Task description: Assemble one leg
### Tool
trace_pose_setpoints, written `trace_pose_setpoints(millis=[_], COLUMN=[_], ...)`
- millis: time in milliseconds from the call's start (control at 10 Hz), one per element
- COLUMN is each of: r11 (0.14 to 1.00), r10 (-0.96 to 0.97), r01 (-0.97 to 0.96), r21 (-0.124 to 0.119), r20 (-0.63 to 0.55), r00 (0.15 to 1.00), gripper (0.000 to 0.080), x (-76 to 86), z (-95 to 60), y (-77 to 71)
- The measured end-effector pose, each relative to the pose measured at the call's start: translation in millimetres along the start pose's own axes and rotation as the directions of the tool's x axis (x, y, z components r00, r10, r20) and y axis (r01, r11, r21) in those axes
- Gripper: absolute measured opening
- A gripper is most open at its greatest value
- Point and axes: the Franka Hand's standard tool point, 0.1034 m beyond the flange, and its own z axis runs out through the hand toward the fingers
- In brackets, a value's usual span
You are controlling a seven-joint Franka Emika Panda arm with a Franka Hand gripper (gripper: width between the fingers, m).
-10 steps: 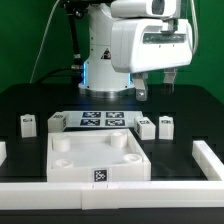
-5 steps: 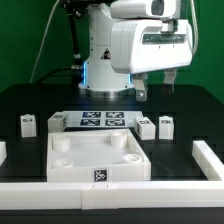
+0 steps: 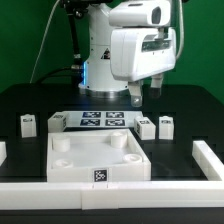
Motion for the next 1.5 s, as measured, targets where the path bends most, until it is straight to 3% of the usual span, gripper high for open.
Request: trace_pose_setpoints(millis=[200,300,700,1000,1300,1500], r11=[0.989,0.991,0.992,0.894,0.832,0.836], r10=[-0.148,-0.134,-0.124,-0.448,-0.555,-0.548], r01=[0.147,0.134,0.124,0.448,0.555,0.548], r21=[0.019,0.009,0.015,-0.031,-0.008,0.003], r20=[0.012,0.006,0.01,0.001,0.015,0.017], r00=[0.989,0.991,0.992,0.894,0.832,0.836], gripper=[0.065,0.065,0.065,0.065,0.065,0.065], x=[-24.9,-39.2,-37.7,-65.0,-66.9,-74.5], z=[22.3,27.4,27.2,56.1,76.1,82.8], y=[-12.0,-16.5,-15.4,-21.5,-25.1,-24.0])
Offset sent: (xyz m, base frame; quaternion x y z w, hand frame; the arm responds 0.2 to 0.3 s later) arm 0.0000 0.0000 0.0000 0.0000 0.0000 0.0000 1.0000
